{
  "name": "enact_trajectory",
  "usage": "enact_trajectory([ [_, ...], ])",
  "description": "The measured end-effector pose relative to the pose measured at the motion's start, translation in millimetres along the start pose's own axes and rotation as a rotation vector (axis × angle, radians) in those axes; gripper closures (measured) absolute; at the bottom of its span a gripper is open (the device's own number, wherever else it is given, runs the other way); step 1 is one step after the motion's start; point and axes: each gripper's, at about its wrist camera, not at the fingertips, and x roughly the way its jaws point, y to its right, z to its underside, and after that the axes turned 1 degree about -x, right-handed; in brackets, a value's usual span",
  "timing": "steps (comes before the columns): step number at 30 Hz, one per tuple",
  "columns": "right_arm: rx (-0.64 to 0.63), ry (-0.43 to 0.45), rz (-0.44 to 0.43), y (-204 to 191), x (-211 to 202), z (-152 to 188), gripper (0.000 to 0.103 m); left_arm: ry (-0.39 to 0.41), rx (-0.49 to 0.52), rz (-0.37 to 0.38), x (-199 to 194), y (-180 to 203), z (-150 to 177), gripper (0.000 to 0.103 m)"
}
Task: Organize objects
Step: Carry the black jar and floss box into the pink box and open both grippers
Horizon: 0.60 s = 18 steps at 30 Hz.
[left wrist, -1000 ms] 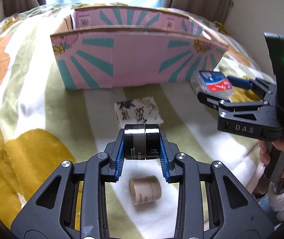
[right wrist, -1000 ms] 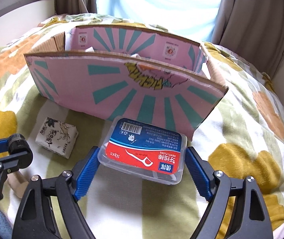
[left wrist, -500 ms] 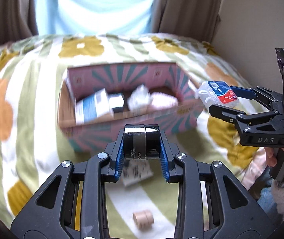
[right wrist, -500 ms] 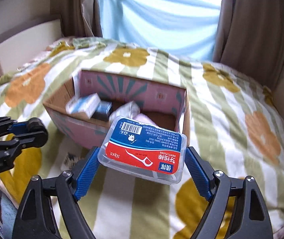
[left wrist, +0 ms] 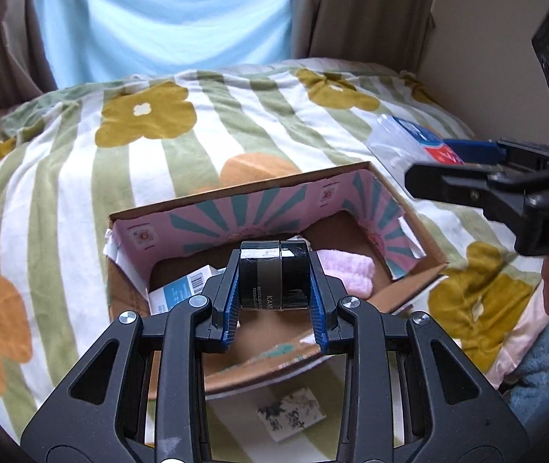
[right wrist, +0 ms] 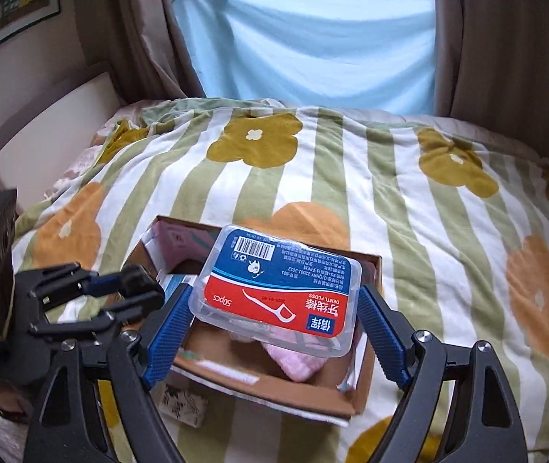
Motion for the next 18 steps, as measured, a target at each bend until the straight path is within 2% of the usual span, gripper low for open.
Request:
enact_trajectory([
  [4,0.012,-0.049,0.013,5.0,31.6,-10.9,0.021,-0.047,-0.006,-0.002,29.4,-4.0,-0.8,0.076],
  [9,0.049,-0.096,0.012,14.5,65.5,-7.7,0.021,-0.098,-0.034,0.003,59.1,-13.2,11.7,0.076],
  [18,0.091,-0.12,-0.004,26.0,81.6,0.5,0.021,-0.113,-0.018,-0.024,69.2,-11.3,17.9,0.075],
])
